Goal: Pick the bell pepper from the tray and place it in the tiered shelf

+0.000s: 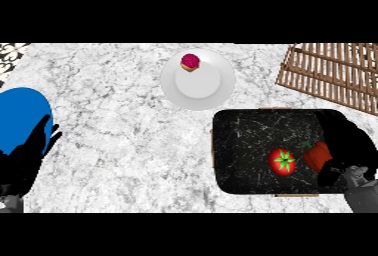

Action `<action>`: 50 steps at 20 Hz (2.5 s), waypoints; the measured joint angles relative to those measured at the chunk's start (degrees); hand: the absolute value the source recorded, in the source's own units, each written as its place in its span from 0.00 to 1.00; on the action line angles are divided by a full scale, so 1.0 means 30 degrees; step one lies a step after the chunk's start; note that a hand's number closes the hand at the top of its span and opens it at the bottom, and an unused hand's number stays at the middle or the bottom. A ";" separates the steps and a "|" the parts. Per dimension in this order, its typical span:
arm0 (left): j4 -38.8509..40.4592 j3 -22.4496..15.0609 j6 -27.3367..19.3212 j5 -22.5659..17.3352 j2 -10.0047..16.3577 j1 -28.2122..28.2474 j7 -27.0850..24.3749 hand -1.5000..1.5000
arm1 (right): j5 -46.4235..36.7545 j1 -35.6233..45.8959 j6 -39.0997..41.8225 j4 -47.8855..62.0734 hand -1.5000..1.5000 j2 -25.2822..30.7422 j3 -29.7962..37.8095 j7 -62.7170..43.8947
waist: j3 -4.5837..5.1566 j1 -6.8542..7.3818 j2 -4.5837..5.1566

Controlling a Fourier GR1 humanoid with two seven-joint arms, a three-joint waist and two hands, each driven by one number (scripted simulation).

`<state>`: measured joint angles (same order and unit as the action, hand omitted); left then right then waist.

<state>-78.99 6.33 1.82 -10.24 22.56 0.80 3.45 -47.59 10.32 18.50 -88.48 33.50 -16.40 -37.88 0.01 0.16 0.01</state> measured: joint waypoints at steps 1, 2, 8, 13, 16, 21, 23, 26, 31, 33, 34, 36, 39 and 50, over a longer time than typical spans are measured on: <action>-0.0115 0.0118 0.0055 0.0038 -0.0074 0.0038 0.0137 0.50 | -0.0160 -0.0087 0.0175 0.0074 0.00 -0.0094 0.0231 0.0191 | -0.0004 -0.0003 0.0001; -0.0043 0.0090 -0.0006 0.0275 -0.0253 -0.0062 0.0133 0.50 | -0.0420 -0.0174 0.0071 0.0257 0.00 -0.0269 0.0399 0.0461 | -0.0002 -0.0013 -0.0003; -0.0810 0.0225 0.0015 0.0811 -0.0845 0.0218 0.0439 0.50 | -0.0875 0.0221 0.0171 0.1804 1.00 -0.1193 0.1536 0.1858 | 0.0105 0.0017 -0.0083; -0.0719 0.0343 0.0030 0.1229 -0.1255 0.0106 0.0577 0.50 | -0.1822 0.0248 -0.0016 0.2502 1.00 -0.1354 0.1702 0.3303 | 0.0243 0.0016 -0.0180; -0.0259 0.0530 0.0186 0.1345 -0.1293 -0.0195 0.0370 0.50 | -0.2412 0.0365 -0.0507 0.2911 1.00 -0.1272 0.1835 0.4146 | 0.0286 0.0005 -0.0206; -0.0200 0.0791 0.0485 0.1488 -0.1258 -0.0133 0.0197 0.50 | -0.3504 -0.0433 -0.1043 0.1208 1.00 -0.1325 0.1807 0.4104 | 0.0203 -0.0069 -0.0165; -0.0328 0.0787 0.0461 0.1583 -0.1407 -0.0018 0.0160 0.50 | -0.3692 -0.0736 -0.0975 -0.0062 1.00 -0.1349 0.1934 0.3884 | 0.0132 -0.0094 -0.0125; -0.0348 0.1016 0.0656 0.1546 -0.1383 0.0174 0.0129 0.50 | -0.3670 -0.0920 -0.0606 -0.1798 1.00 -0.1291 0.2414 0.3735 | 0.0061 -0.0096 -0.0081; -0.0880 0.1113 0.0686 0.1453 -0.1370 -0.0045 0.0875 0.50 | -0.1884 -0.0228 -0.0983 -0.2111 1.00 -0.1626 0.3729 0.5695 | 0.0014 -0.0030 -0.0034; -0.1152 0.0983 0.0548 0.1654 -0.1515 0.0063 0.0942 0.50 | -0.0986 0.0226 -0.0808 -0.2385 1.00 -0.1724 0.4397 0.6225 | 0.0001 -0.0027 -0.0030; -0.1198 0.0835 0.0452 0.1827 -0.1740 0.0211 0.0773 0.50 | -0.0700 0.0283 -0.0802 -0.2549 1.00 -0.1815 0.4684 0.6390 | 0.0004 -0.0030 -0.0031; -0.1147 0.0876 0.0338 0.1894 -0.1803 0.0001 0.0945 0.50 | 0.0277 0.0344 -0.0223 -0.3594 1.00 -0.1827 0.5512 0.6293 | 0.0003 -0.0107 -0.0039; -0.0476 0.1161 0.0583 0.1828 -0.1656 -0.0214 0.0580 0.50 | 0.2141 0.0910 0.1112 -0.5008 1.00 -0.1898 0.6995 0.5543 | 0.0010 -0.0179 -0.0049; -0.1077 0.1380 0.0873 0.1707 -0.1652 0.0313 0.0847 0.50 | 1.0628 0.3387 0.4801 -1.0129 1.00 -0.1641 1.3724 -0.0205 | 0.0017 -0.0280 -0.0128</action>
<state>-82.22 10.47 4.44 -5.12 17.60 1.74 5.99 -15.71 20.48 32.90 -118.87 28.58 24.77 -38.49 0.06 -0.68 -0.37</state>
